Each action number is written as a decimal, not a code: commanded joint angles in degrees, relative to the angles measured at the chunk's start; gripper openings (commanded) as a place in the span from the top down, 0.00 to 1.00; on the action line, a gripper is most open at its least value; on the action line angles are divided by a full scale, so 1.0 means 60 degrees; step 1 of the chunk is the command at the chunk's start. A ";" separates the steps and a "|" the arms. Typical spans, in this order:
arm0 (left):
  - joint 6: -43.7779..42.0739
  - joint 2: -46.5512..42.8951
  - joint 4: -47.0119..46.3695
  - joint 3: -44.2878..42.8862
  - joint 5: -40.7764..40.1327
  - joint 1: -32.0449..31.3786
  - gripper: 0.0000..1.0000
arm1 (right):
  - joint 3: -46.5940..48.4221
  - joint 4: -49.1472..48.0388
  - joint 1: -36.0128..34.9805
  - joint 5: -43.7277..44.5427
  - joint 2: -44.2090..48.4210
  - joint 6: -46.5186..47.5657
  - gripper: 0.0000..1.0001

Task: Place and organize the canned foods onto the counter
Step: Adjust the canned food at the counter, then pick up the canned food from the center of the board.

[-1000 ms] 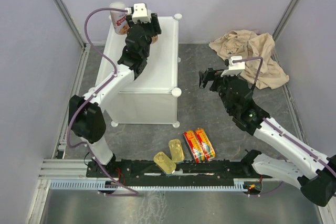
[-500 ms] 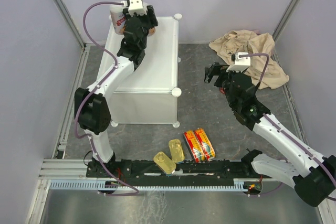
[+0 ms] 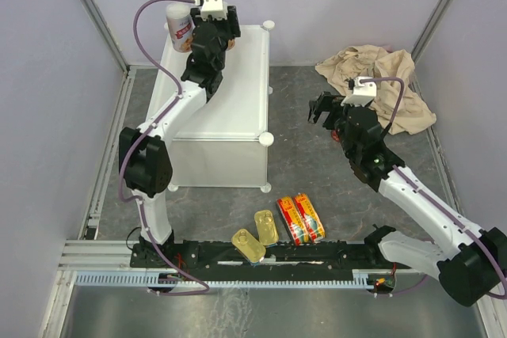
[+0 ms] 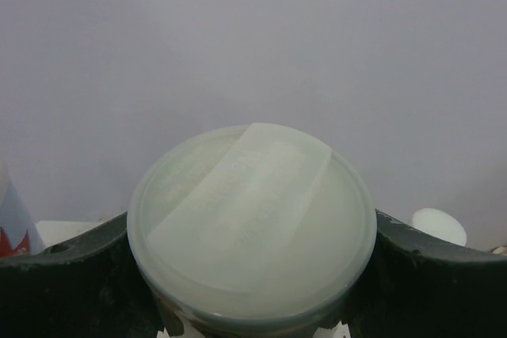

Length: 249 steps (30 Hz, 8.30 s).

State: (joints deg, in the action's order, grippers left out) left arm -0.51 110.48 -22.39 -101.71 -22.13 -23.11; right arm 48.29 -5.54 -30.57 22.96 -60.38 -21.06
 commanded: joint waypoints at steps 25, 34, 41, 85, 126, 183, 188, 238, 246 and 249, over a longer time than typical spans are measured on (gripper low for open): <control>-0.0450 0.0328 0.0730 -0.0474 -0.0496 0.0206 0.05 | 0.0284 0.0235 0.0576 0.0114 -0.0309 -0.0743 0.01; -0.0332 -0.0056 0.0701 -0.0081 -0.0769 0.0197 0.04 | 0.0186 0.0309 0.0579 0.0005 -0.0162 -0.0844 0.01; -0.0317 -0.0410 0.0558 0.0425 -0.1336 0.0205 0.04 | 0.0148 0.0375 0.0583 -0.0077 -0.0034 -0.0880 0.01; 0.0393 -0.1741 0.1458 0.1090 -0.0428 -0.0023 0.01 | 0.0143 0.0907 0.0591 -0.0289 0.0264 -0.1121 0.01; 0.0922 -0.4345 0.1113 0.3516 -0.1547 -0.1549 0.01 | 0.0500 0.2812 0.0754 0.1374 -0.0036 -0.1717 0.01; 0.1677 -0.5755 -0.0519 0.5874 -0.1629 -0.4043 0.00 | 0.1210 0.1746 0.2415 0.1568 -0.4886 -0.1351 0.01; 0.1657 -0.5583 -0.0559 0.5754 -0.1614 -0.4041 0.00 | 0.1449 0.1560 0.2542 0.1595 -0.5291 -0.1282 0.00; 0.1048 -0.7060 0.0153 0.6105 -0.2986 -0.4036 0.01 | 0.0279 0.0842 0.2278 -0.1160 -0.1879 0.0127 0.80; 0.0721 -0.7024 0.0333 0.5809 -0.3224 -0.4043 0.01 | 0.1239 0.1741 0.1841 -0.1135 -0.0969 0.0608 0.81; 0.0659 -0.6966 0.0408 0.5730 -0.3302 -0.4035 0.01 | 0.1718 0.2080 0.1711 -0.1256 -0.0773 0.0737 0.81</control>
State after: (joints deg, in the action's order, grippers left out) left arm 6.42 69.36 -19.07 -64.14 -39.97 -47.11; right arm 50.57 11.77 -19.40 15.40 -69.65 -18.61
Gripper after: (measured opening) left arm 0.992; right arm 0.783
